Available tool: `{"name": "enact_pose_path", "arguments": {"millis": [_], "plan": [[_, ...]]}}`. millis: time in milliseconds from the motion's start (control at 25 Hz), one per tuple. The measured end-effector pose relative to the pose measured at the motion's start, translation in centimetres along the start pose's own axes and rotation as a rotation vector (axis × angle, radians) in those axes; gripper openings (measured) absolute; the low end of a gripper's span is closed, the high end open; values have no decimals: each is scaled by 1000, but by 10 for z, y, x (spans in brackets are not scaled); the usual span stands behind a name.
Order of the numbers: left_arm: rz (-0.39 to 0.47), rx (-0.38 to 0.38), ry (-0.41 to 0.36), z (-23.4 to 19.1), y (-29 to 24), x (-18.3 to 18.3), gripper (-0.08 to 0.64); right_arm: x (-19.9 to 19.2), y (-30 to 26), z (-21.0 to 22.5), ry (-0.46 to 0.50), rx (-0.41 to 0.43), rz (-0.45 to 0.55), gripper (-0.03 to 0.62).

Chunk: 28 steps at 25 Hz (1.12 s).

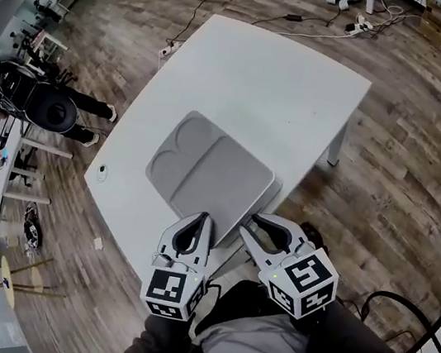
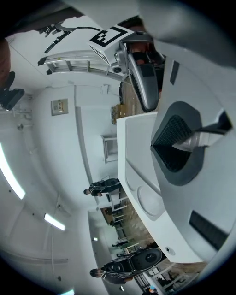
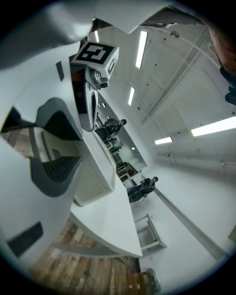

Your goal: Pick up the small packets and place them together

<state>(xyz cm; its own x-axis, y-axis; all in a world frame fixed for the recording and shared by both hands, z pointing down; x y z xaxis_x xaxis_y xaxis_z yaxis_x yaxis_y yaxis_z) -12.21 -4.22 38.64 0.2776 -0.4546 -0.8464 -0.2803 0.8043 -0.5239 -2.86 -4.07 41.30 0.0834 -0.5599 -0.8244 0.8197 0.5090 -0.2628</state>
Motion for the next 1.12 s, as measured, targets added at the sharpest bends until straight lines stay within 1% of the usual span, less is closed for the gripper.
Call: {"name": "enact_pose_path", "arguments": {"millis": [120,200,240,360,400,440,520,600,680,760,840,920,960,1000,1040,1080,1120], "plan": [[-20,-27,-19,5,-1,-4,-3,-16,-3,2,-125,17,-16,121],[-23,-39,-30,7,-3,-5,-3,-24,-6,8,-204,26,-10,134],[-23,-42,-36,7,-4,-5,-3,-28,-7,12,-254,40,1,155],[-23,-47,-53,7,-4,-5,-3,-38,-11,22,-463,118,38,222],[-22,-50,-53,8,-4,-6,-3,-40,-10,24,-515,148,54,222],[-20,-54,-51,10,-5,-6,-3,-40,-8,27,-546,180,74,222],[-14,-60,-47,12,-6,-6,-3,-40,-5,30,-565,255,120,222],[-13,-61,-46,12,-8,-6,-3,-37,-4,33,-558,320,155,222],[-14,-63,-43,12,-9,-6,-3,-34,-4,34,-553,350,164,222],[-19,-63,-37,12,-9,-6,-3,-29,-4,35,-576,365,167,222],[-27,-61,-33,12,-9,-7,-3,-24,-5,38,-660,407,177,222],[-34,-60,-33,11,-9,-7,-3,-22,-6,41,-775,469,192,222],[-37,-62,-32,11,-9,-7,-3,-21,-7,42,-819,490,197,222],[-39,-63,-29,11,-9,-7,-3,-21,-8,42,-844,500,196,222],[-40,-66,-25,10,-9,-7,-3,-23,-10,42,-855,499,188,209],[-41,-69,-22,10,-9,-7,-3,-24,-11,43,-861,495,181,148],[-42,-73,-20,9,-9,-7,-3,-26,-12,43,-866,493,177,132]]}}
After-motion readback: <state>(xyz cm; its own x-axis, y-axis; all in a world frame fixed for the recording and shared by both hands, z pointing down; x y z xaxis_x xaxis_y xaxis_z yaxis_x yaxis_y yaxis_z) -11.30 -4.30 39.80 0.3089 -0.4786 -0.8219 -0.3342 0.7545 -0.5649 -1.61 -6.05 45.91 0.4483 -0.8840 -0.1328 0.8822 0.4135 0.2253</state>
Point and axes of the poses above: the fingertips, and each gripper's own axes: y backward along the fingers, z to its right, x out of its top, the point moved 2 cm from there along y, backward along the fingers, and after that the axes turned 3 degrees about -x, right-handed, at the moved point
